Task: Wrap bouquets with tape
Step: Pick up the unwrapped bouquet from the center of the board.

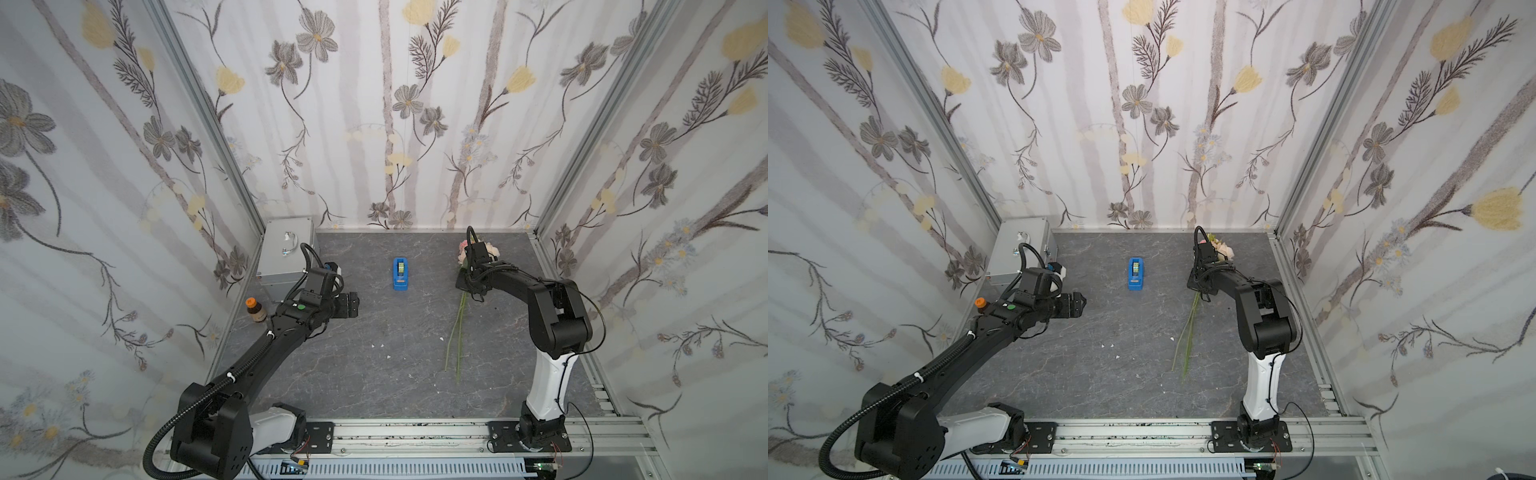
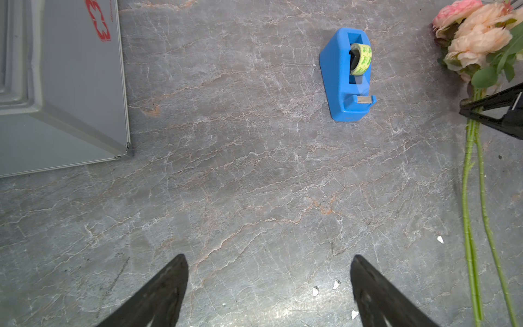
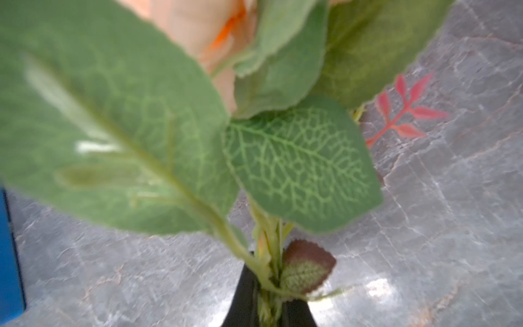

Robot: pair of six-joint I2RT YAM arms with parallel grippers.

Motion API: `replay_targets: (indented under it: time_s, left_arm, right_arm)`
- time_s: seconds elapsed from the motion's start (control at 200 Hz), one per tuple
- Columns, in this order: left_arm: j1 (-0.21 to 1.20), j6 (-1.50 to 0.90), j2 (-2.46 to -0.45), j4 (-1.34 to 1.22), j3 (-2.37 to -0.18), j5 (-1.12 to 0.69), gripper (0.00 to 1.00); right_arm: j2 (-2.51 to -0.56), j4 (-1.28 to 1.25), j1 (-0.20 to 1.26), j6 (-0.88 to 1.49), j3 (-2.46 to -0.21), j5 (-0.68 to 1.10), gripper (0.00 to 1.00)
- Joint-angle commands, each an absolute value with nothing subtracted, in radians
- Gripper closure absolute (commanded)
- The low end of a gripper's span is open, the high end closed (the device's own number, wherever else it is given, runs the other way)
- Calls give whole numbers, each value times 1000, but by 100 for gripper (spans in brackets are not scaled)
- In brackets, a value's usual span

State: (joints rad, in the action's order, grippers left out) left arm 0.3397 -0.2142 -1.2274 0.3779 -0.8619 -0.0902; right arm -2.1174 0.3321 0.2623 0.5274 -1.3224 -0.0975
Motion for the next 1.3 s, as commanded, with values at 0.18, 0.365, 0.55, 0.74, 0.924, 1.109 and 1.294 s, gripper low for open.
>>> replay_targets:
  time_s: [0.18,0.365,0.55,0.74,0.924,1.109,1.294]
  left_arm:
    - [339,-182,-1196,361,-875,-76,9]
    - [339,-154,-1167,331,-876,-70,8]
    - [339,-73,-1117,298,-865,-81,8]
    - [340,34,-1007,280,-829,-70,8]
    - [339,104,-868,281,-764,-94,11]
    - [341,154,-740,318,-707,-154,15]
    - [341,207,-650,393,-690,-189,17]
  right_arm:
    - [-1855,163,265,463,-1159,-13,100]
    - [-1662,118,268,327,-1086,81,100]
    - [-1538,136,276,76,-1087,192,100]
    - [-1485,127,291,-236,-1077,333,100]
    - [-1588,215,373,-480,-1186,332,100]
    - [-1775,283,477,-647,-1314,398,100]
    - [-1969,409,551,-794,-1471,427,100]
